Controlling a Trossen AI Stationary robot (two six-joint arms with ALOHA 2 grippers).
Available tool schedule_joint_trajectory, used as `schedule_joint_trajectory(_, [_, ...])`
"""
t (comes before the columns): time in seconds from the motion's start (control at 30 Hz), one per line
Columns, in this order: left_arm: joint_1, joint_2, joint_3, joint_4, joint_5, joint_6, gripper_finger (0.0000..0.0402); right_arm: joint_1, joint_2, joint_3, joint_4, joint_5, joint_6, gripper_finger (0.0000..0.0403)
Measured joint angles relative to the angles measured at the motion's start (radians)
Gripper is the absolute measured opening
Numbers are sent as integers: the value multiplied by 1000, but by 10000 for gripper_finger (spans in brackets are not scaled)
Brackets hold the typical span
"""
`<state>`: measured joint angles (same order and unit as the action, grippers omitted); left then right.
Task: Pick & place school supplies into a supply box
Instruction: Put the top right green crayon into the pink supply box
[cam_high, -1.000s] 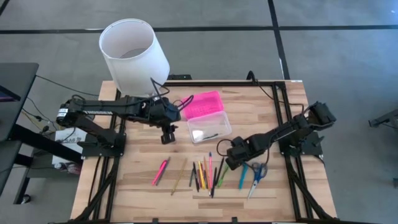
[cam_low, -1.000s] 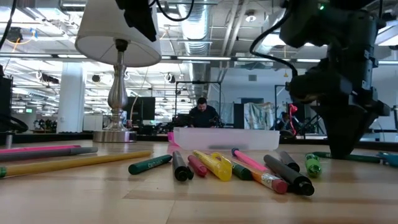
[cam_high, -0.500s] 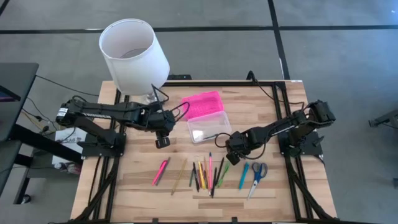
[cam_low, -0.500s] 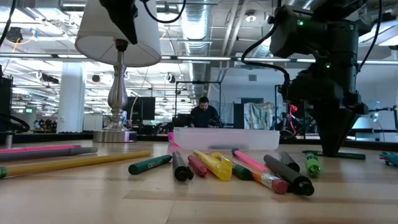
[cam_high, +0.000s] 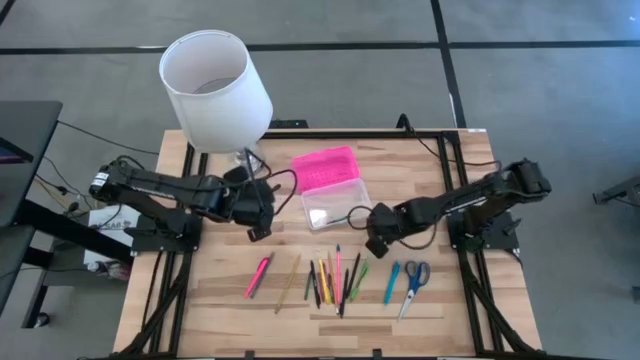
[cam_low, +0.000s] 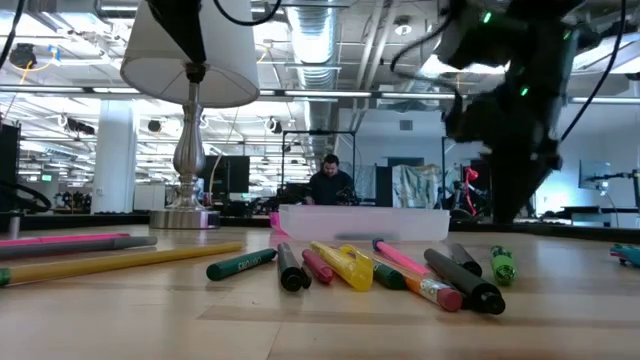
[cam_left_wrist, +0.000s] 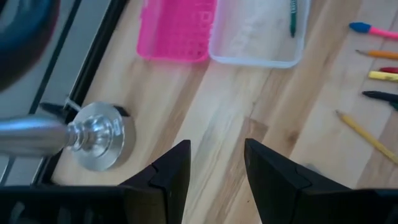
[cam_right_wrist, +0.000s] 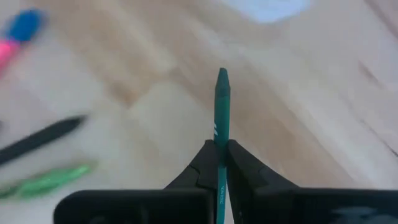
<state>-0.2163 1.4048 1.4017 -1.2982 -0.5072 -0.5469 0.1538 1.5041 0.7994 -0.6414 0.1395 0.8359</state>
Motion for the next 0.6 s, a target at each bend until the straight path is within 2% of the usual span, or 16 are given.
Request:
schedule_joint_trajectory(0.3, [-71,0,0,-62,-104,-190,146,-81,-130,3,135,25,-250,1])
schedule_joint_trajectory(0.47, [-100,1,0,-65,-111,-252,146,-170,-121,4,256,-31,-429,1])
schedule_joint_trajectory(0.6, [-121,3,0,-65,-111,-283,146,-225,-66,29,313,-82,-561,1])
